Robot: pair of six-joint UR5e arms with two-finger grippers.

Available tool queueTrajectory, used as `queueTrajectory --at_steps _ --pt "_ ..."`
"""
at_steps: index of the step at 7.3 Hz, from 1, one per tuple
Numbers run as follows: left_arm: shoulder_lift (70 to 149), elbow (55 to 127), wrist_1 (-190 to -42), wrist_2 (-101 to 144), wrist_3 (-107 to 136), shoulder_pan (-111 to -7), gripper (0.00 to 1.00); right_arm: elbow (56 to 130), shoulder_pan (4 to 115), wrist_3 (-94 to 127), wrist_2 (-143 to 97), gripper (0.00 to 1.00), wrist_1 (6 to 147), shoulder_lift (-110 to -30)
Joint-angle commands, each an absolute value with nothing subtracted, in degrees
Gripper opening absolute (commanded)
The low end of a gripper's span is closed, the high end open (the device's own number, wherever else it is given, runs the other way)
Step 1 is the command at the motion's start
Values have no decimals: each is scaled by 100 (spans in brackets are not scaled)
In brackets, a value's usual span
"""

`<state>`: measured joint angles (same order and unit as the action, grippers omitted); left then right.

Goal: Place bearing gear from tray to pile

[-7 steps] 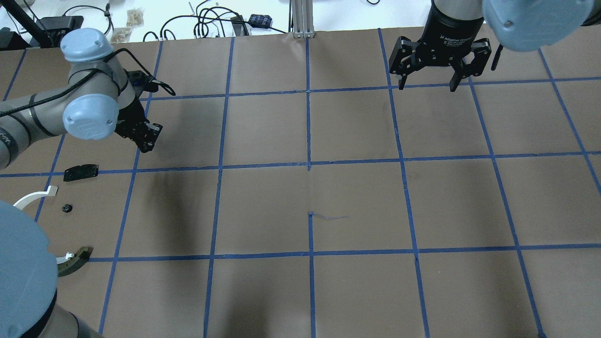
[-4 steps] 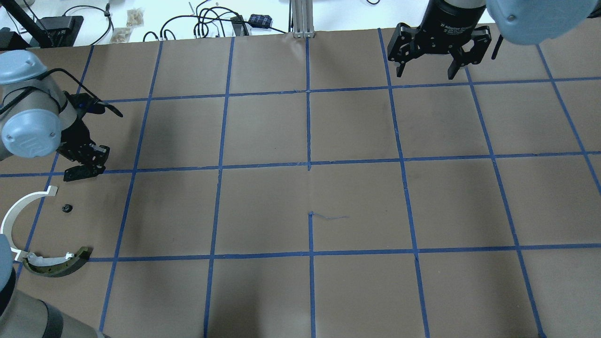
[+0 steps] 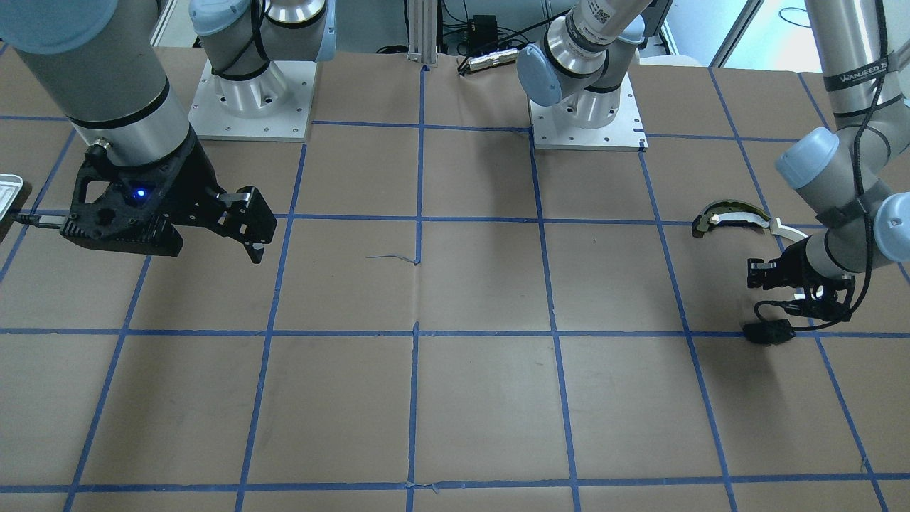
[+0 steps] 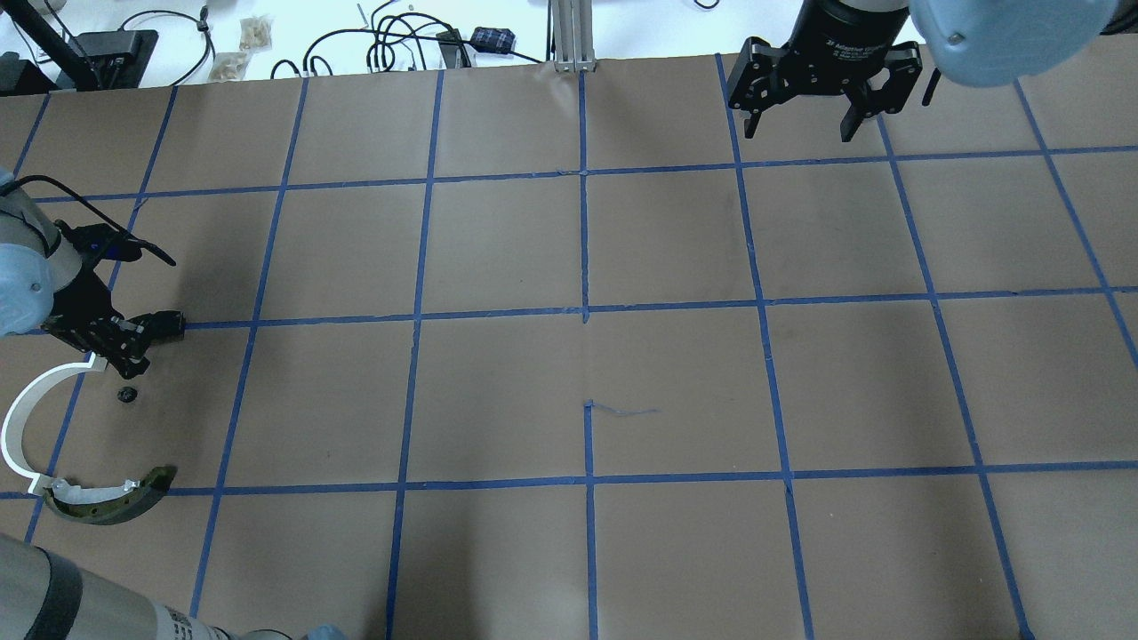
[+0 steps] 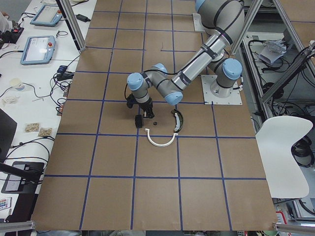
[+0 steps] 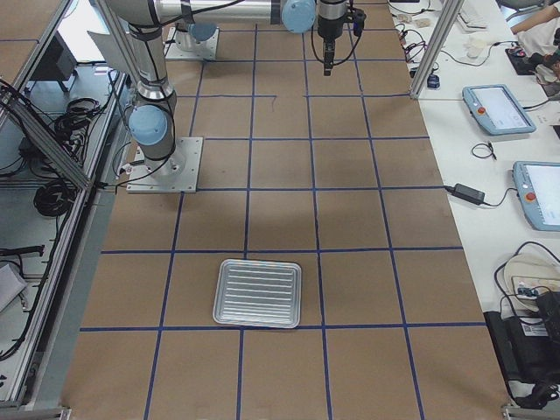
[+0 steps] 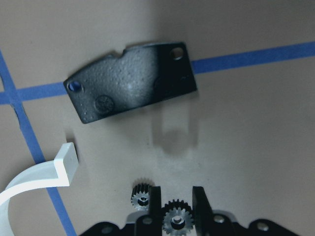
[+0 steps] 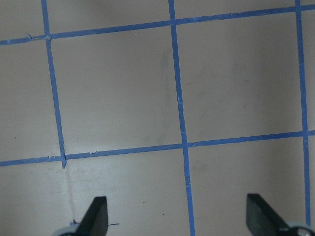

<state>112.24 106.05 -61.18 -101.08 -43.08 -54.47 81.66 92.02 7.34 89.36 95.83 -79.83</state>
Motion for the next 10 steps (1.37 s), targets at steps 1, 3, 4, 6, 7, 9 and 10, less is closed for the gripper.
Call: queueTrajectory --at_steps 1,3,4,6,7,9,10 --pt "11285 10626 -6117 -10116 -4350 -5388 0 8226 9185 747 9017 100 9580 -8033" --pt "11364 10609 -6117 -10116 -4368 -5396 30 8943 9045 738 9262 100 9805 -7858" --pt "11373 10582 -6108 -10055 -4307 -5423 71 8999 8931 834 9525 100 10296 -7875" --pt "11364 10573 -6108 -10133 -4333 -5440 100 8896 9105 809 8530 100 9410 -8059" --pt "11356 10573 -6108 -10142 -4333 -5449 100 8494 9045 791 8569 100 8978 -8599" --pt "11329 10573 -6143 -10143 -4333 -5458 100 7483 8982 791 9295 100 7649 -8807" --pt "11320 10582 -6161 -10143 -4324 -5458 100 7506 8982 765 9229 100 7716 -8676"
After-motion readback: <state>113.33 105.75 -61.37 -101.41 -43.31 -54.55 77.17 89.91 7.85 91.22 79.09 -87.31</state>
